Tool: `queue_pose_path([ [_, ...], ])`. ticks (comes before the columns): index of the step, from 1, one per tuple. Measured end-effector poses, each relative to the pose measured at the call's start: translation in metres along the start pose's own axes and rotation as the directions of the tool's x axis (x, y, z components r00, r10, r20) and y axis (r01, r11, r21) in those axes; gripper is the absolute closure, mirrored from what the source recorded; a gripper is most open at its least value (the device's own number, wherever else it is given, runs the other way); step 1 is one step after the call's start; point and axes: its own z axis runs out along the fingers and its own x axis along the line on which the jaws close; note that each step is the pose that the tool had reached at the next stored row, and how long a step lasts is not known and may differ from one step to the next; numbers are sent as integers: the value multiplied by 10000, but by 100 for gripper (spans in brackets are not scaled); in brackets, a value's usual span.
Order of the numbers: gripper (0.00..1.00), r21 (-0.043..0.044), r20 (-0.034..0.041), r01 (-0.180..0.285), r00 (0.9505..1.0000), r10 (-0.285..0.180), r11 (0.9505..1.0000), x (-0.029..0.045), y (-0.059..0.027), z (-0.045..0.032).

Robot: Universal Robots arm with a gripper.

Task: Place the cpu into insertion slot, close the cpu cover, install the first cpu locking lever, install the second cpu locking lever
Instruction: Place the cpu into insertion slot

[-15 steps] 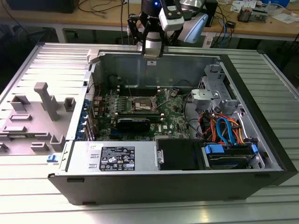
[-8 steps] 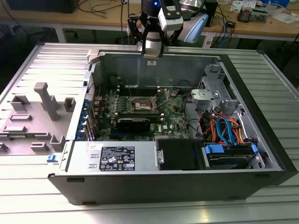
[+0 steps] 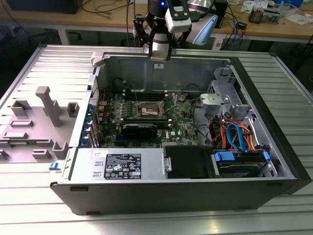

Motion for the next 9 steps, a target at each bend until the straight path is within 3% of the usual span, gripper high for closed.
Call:
queue_pose_path([
  [9,46,-5,20,-225,9997,225,9997,3,-1,2],
])
